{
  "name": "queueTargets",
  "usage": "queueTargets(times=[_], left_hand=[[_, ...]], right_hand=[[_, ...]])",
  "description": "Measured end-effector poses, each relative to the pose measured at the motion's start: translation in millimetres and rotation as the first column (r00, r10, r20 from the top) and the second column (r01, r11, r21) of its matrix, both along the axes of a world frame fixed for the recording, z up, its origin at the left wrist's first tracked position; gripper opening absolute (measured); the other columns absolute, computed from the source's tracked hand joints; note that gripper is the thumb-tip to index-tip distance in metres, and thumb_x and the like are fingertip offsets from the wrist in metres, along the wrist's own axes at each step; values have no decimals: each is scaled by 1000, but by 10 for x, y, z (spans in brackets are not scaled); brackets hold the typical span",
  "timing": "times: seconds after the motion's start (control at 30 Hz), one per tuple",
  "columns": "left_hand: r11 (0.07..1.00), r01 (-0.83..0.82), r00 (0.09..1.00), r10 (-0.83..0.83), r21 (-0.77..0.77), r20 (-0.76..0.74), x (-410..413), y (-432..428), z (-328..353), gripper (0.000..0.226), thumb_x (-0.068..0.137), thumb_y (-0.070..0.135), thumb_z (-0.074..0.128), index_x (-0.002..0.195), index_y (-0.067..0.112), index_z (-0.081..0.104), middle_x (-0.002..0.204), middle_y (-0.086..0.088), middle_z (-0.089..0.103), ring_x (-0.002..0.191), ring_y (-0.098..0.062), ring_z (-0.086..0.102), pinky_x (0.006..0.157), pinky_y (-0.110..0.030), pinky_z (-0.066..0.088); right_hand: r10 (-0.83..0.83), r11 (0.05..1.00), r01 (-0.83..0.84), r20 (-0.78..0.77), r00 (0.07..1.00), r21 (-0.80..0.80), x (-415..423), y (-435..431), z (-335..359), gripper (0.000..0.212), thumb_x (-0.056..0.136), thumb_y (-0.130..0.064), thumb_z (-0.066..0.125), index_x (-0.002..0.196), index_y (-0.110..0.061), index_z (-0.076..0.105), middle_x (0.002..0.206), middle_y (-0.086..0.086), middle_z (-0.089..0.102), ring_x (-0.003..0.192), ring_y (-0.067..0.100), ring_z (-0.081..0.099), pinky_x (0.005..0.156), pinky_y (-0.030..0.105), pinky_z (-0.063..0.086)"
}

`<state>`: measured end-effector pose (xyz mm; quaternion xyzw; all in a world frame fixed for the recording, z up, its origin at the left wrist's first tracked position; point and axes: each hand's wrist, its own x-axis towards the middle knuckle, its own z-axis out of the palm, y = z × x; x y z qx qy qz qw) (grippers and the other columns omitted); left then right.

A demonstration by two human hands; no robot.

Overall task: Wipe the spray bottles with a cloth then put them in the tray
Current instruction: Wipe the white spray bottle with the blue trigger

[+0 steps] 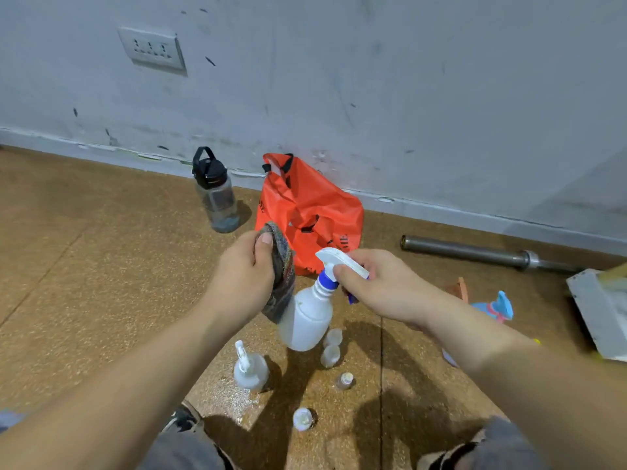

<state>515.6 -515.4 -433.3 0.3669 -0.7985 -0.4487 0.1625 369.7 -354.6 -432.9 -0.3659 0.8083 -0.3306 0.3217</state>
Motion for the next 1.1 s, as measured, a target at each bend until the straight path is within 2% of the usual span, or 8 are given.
queueTargets(times=[0.17, 0.3, 0.67, 0.77, 0.8, 0.87, 1.03, 1.1], left_hand=[[993, 118, 973, -115, 2, -202, -125, 282, 319, 35, 112, 38, 37, 85, 21, 52, 69, 3, 50, 64, -22, 54, 63, -43, 53], [974, 224, 921, -215, -10, -324, -250, 602, 532, 36, 112, 29, 39, 77, 27, 46, 62, 15, 45, 57, -4, 44, 54, -12, 38], [970, 230, 882, -240, -73, -405, -655, 786, 575, 34, 112, 30, 37, 83, 24, 54, 62, 8, 47, 55, -9, 46, 49, -17, 37], [844, 342, 797, -493, -413, -348, -692, 818, 629, 35, 112, 27, 37, 128, 19, 67, 107, 15, 72, 100, -5, 68, 85, -27, 54], [744, 382, 768, -585, -548, -260, -710, 830, 604, 41, 109, 29, 39, 138, 13, 64, 132, 7, 68, 125, -11, 62, 105, -34, 49], [585, 422, 739, -665, -692, -112, -766, 822, 564, 49, 108, 35, 38, 143, 8, 60, 149, -6, 56, 141, -24, 50, 118, -50, 36], [534, 442, 748, -663, -720, -33, -867, 649, 533, 46, 109, 40, 38, 135, 15, 67, 112, -5, 62, 98, -31, 59, 85, -48, 47], [567, 428, 762, -645, -704, -55, -899, 582, 485, 44, 110, 38, 35, 125, 14, 69, 101, -1, 60, 89, -28, 57, 78, -44, 47]], right_hand=[[-7, 996, 2, -54, 999, -84, 24, 385, 800, 16, 102, -31, 62, 96, -19, 71, 67, 6, 64, 50, 3, 49, 49, 21, 38], [-105, 986, 111, 54, 993, -127, 8, 594, 936, 10, 96, -20, 72, 103, -14, 71, 51, -16, 54, 37, 2, 47, 40, 11, 35], [-336, 901, 365, 152, 929, -235, -313, 727, 913, 19, 81, -8, 85, 94, -21, 80, 70, -2, 73, 48, 1, 57, 49, 13, 42], [-299, 923, 322, 136, 945, -212, -337, 629, 854, 24, 72, -12, 88, 91, -22, 76, 68, -1, 71, 54, 6, 59, 60, 29, 47], [-276, 907, 324, 202, 940, -270, -334, 581, 830, 32, 66, -8, 85, 93, -19, 73, 71, 0, 73, 61, 4, 62, 64, 28, 49], [-259, 843, 382, 335, 906, -380, -346, 496, 787, 44, 59, -2, 73, 100, -18, 64, 82, -8, 77, 76, -3, 69, 72, 14, 51], [-213, 927, 235, 107, 971, -291, -367, 502, 761, 77, 74, 12, 76, 129, -35, 50, 106, -14, 67, 91, -9, 64, 83, 13, 51], [-204, 919, 264, 220, 954, -293, -323, 482, 738, 74, 81, 15, 66, 134, -34, 52, 98, -7, 73, 82, 0, 68, 79, 19, 53]])
